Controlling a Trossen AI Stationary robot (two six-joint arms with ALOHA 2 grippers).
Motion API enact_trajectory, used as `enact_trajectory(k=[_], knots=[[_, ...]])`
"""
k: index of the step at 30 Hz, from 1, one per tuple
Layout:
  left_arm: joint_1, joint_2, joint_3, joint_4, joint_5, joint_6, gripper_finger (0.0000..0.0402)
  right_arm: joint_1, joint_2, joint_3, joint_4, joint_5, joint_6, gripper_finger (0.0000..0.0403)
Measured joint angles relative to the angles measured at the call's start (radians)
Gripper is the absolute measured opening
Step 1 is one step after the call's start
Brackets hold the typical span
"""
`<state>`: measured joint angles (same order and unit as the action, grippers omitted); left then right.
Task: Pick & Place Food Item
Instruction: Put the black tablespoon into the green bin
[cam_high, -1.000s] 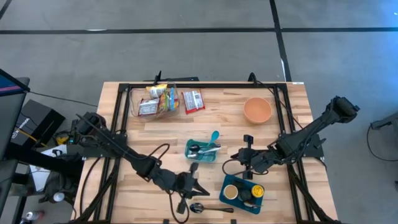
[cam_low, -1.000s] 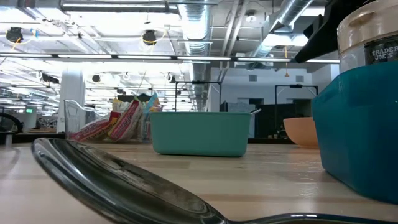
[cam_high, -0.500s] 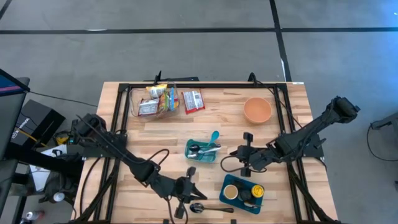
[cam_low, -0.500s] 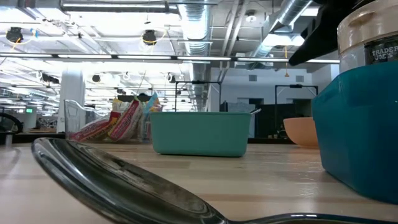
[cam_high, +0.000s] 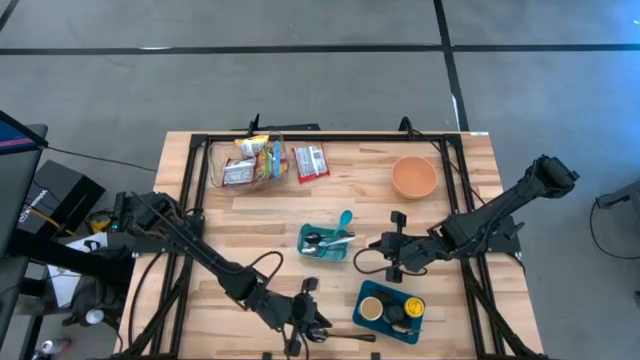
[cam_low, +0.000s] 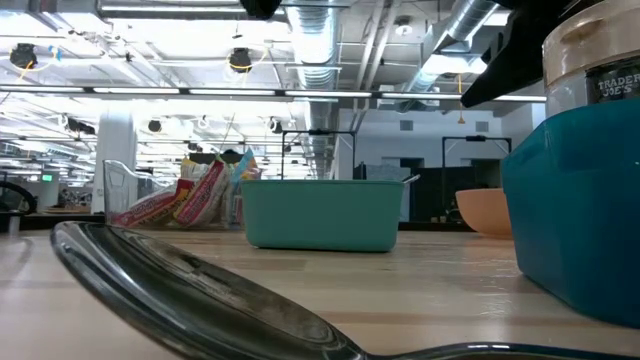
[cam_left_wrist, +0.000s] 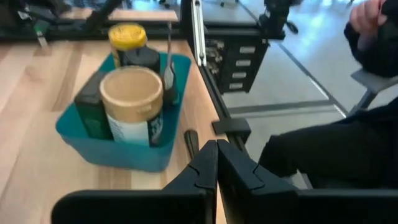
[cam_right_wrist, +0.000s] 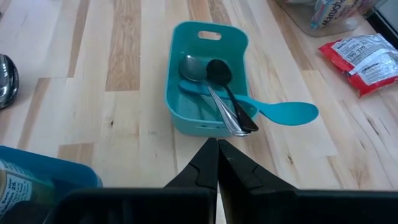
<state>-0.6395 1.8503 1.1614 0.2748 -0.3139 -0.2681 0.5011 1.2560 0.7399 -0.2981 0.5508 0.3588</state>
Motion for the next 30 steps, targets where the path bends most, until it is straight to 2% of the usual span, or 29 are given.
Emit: enact_trajectory(k=[6, 12, 20, 30], knots=[[-0.018, 0.0, 0.0, -0.061, 0.0, -0.027, 0.0, 0.0, 0.0, 0.0, 0.0, -0.007, 0.009, 0.0], [-0.027, 0.0, 0.0, -0.126, 0.001, -0.083, 0.0, 0.001, 0.0, 0.0, 0.004, -0.037, 0.165, 0.0], [-0.027, -0.002, 0.0, -0.201, 0.001, -0.13, 0.0, -0.005, 0.0, 0.0, 0.03, -0.038, 0.158, 0.0], [-0.027, -0.002, 0.0, -0.281, 0.0, -0.186, 0.0, 0.041, 0.0, 0.028, 0.177, -0.054, 0.052, 0.0]])
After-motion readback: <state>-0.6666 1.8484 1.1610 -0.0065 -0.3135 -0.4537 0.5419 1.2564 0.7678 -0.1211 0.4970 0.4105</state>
